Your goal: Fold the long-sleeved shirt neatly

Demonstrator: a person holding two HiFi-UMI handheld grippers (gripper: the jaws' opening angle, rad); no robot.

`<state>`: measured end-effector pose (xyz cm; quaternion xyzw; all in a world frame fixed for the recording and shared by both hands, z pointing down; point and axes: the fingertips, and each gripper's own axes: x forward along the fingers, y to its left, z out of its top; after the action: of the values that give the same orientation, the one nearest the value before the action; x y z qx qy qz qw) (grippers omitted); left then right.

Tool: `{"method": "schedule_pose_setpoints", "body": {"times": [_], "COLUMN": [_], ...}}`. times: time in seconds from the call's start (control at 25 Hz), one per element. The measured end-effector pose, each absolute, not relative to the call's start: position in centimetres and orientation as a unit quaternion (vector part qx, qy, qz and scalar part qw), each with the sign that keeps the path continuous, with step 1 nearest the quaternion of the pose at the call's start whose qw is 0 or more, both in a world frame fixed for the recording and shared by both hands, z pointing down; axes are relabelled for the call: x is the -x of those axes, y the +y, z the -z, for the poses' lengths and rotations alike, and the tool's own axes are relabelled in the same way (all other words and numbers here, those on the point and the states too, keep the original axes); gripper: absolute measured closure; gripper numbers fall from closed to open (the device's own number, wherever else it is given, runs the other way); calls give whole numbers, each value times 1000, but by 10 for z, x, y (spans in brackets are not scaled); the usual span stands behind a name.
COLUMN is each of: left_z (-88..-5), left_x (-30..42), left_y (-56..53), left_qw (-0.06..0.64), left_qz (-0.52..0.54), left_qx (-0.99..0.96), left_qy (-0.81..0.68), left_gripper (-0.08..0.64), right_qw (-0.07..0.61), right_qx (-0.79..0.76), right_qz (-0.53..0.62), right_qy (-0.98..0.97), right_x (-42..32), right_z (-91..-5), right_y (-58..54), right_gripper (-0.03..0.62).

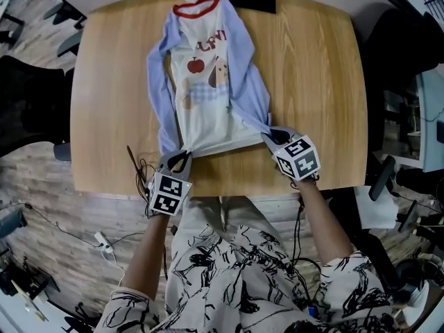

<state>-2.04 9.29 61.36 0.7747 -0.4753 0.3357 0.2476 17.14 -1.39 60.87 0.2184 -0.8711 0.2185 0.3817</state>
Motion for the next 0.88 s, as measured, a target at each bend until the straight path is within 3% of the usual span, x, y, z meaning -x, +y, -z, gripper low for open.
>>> {"method": "schedule_pose_setpoints", "body": {"times": [0.28, 0.72, 0.76, 0.84, 0.88], "left_z": [-583, -608, -610, -605, -598], "left_x": [18, 14, 13, 11, 9], "left_y": [139, 193, 193, 194, 192], "left_qw": [263, 284, 280, 274, 269], "left_qz": [-348, -367, -370, -367, -361], "left_qx": [-782, -768, -768, -774, -780], "left_qy": [-445, -442, -441, -437, -435], "left_gripper": [537, 534, 515, 334, 302], "right_qw": [364, 365, 366, 361, 356], "right_qx": [-223, -233, -229, -214, -207], "right_qz": [-271, -291, -287, -283, -283], "right_qy": [-863, -853, -855, -862, -866], "right_x": [-189, -197, -197, -197, -198], "right_z": [-593, -616, -615, -609, -605], "right_y": [53, 118, 118, 122, 124], "right_gripper": [546, 532, 510, 428, 403]}}
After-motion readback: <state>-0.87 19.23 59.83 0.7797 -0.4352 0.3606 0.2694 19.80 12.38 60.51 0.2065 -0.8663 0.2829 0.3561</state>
